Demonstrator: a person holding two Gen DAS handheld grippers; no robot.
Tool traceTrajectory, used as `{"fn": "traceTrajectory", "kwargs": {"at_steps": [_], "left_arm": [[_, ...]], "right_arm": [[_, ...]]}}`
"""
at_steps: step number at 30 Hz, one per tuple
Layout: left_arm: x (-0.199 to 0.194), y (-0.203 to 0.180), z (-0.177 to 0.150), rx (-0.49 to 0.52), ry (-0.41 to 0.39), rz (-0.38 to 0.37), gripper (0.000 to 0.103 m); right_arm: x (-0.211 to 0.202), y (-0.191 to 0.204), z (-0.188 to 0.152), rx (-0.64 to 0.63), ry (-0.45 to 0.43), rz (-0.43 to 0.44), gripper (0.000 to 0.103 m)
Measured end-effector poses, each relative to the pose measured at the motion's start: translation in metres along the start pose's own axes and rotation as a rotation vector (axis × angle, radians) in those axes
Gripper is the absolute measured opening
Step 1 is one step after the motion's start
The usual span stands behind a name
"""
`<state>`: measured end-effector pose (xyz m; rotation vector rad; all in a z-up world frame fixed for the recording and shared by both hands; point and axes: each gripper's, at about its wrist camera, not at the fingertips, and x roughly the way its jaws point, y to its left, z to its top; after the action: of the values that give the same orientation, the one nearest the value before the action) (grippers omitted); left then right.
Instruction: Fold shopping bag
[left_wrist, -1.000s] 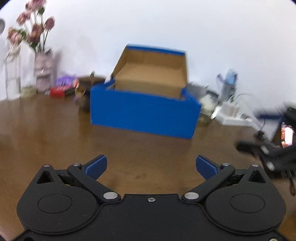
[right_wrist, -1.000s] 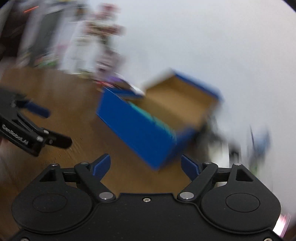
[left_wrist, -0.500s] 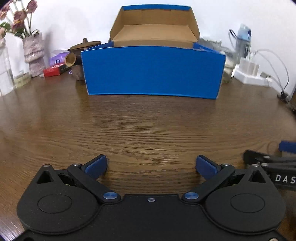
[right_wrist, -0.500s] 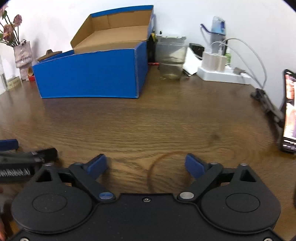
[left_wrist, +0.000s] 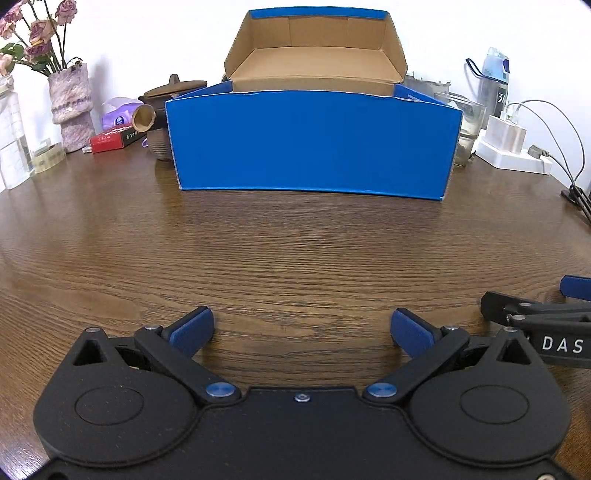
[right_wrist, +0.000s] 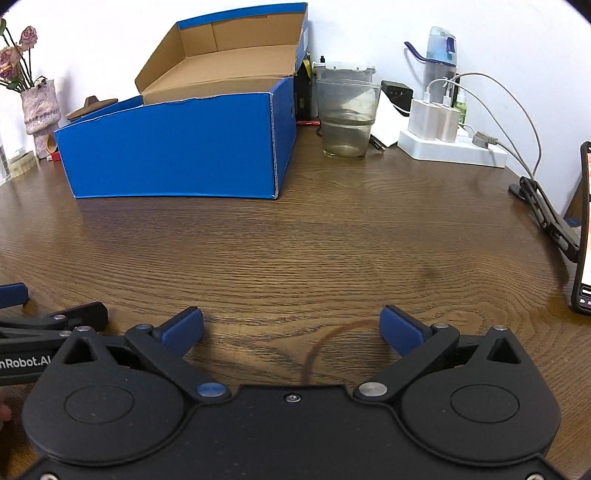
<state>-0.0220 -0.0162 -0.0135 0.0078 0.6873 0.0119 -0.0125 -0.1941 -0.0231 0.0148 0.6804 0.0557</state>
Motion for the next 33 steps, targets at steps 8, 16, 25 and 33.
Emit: {"fn": "traceTrajectory", "kwargs": {"at_steps": [8,16,25,33], "left_arm": [[0.007,-0.0023,0.0044,-0.001,0.0,0.002,0.103],[0.0057,-0.0012,0.0035,-0.001,-0.001,0.002,0.103],[0.0047,-0.0006,0.0027,-0.001,0.0,0.002,0.103],[0.0069,-0.0014,0.004,-0.001,0.0,0.003,0.103]], "right_arm": [[0.0028,0.0043,0.0017,0.001,0.001,0.0,0.103],[0.0057,0.0077,0.0037,0.002,0.002,0.0,0.103],[0.0069,0.0094,0.0047,0.002,0.002,0.0,0.103],[0.0073,0.0095,0.0051,0.002,0.002,0.0,0.103]]}}
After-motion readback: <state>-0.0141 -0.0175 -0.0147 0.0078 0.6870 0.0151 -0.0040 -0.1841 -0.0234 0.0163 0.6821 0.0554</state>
